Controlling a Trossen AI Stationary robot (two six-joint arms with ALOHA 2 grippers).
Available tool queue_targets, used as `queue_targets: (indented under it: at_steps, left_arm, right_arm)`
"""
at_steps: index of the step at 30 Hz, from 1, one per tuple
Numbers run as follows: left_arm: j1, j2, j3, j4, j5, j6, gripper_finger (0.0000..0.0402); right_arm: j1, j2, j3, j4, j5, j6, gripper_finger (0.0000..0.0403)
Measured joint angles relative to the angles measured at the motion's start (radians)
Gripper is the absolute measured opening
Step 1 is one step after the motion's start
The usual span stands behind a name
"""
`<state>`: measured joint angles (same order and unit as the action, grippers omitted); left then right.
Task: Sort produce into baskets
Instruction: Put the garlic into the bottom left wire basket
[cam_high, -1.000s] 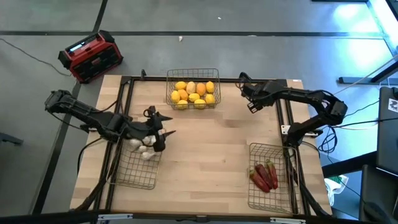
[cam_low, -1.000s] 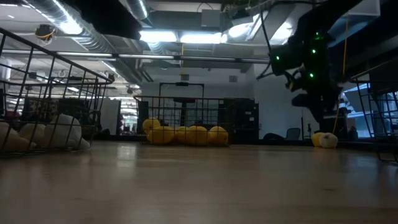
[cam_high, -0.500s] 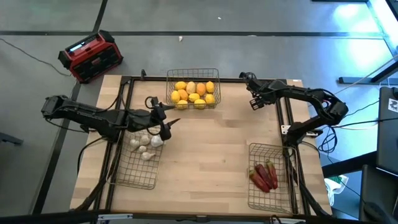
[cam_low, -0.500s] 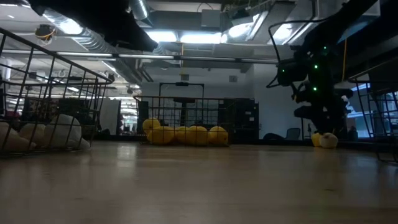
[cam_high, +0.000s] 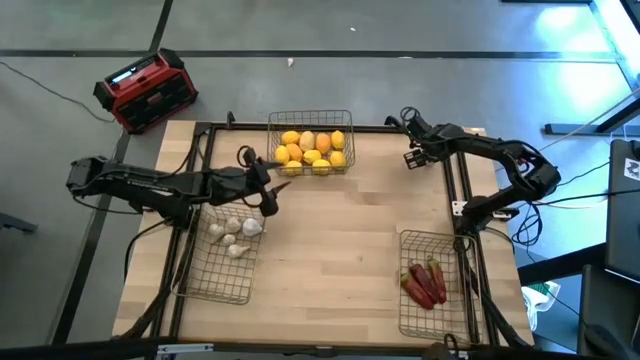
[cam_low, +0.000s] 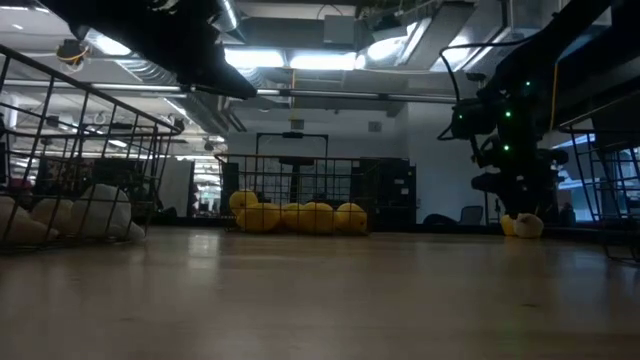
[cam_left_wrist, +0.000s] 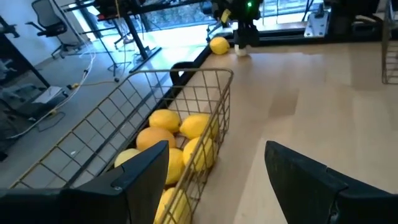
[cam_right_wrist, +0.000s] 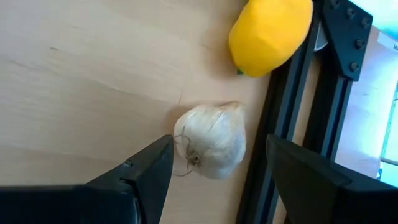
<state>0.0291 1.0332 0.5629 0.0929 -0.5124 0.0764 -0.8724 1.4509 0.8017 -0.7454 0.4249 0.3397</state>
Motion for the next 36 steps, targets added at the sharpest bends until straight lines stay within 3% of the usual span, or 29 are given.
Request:
queue_targets:
  at_steps: [13,36]
  left_arm:
    - [0.02,0.018,0.0,0.001,0.013,0.002,0.0262]
    - [0.017,0.022,0.0,-0.001,0.013,0.0,0.0262]
  right_arm:
    - [0.001,0.117,0.0,0.042,0.028,0.004,0.0253]
    - [0.002,0.123,-0.018,0.178,0.063,0.069,0.0252]
